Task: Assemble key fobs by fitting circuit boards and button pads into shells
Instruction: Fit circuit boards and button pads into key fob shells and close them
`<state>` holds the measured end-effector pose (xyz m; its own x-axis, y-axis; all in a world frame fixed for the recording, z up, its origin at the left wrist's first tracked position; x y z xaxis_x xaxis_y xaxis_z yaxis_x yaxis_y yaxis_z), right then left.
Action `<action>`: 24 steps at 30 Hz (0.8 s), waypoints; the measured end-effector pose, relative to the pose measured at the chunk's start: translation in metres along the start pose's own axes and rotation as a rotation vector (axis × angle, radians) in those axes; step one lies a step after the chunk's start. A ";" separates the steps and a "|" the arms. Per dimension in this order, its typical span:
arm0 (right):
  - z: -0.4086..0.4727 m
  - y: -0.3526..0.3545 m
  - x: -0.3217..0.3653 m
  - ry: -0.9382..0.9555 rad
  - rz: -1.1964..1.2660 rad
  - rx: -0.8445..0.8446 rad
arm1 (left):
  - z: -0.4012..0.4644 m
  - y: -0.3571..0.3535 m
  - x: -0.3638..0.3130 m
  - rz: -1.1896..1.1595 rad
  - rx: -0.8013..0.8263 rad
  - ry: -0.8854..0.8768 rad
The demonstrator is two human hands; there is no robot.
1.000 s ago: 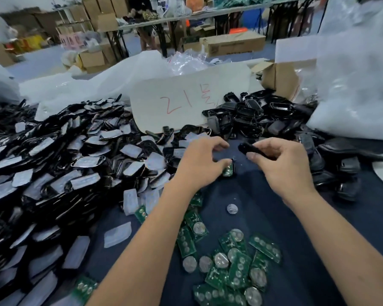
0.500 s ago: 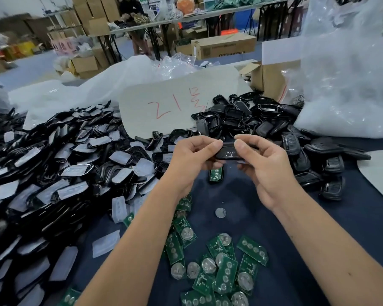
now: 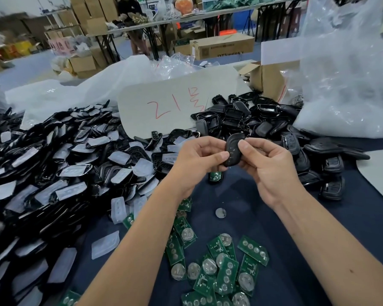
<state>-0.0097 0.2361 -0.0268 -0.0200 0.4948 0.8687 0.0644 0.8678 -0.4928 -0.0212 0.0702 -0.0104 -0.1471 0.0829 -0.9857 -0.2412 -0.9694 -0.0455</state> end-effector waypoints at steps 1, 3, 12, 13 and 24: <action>0.000 0.000 0.000 -0.016 0.025 0.016 | 0.000 0.000 0.001 -0.002 -0.010 0.000; 0.001 0.001 0.000 -0.035 0.053 0.050 | 0.001 0.001 0.001 -0.016 -0.037 0.008; 0.002 0.002 -0.002 0.039 -0.020 0.024 | 0.002 -0.007 0.001 -0.069 -0.070 0.087; 0.002 0.003 -0.002 0.036 -0.017 0.027 | 0.003 -0.008 0.000 -0.071 -0.068 0.105; 0.001 -0.002 -0.002 -0.054 0.184 0.046 | 0.004 -0.003 -0.008 -0.092 -0.020 0.170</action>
<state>-0.0108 0.2329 -0.0276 -0.0656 0.6463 0.7603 0.0263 0.7628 -0.6461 -0.0235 0.0734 -0.0012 0.0390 0.1326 -0.9904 -0.2269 -0.9641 -0.1381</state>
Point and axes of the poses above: each hand's wrist, its own z-axis towards the middle knuckle, its own y-axis out of the back of the hand, x = y × z, the point moved 1 cm from there along z, towards the middle knuckle, and after that the axes turned 5 degrees about -y, right-handed, at the moved point
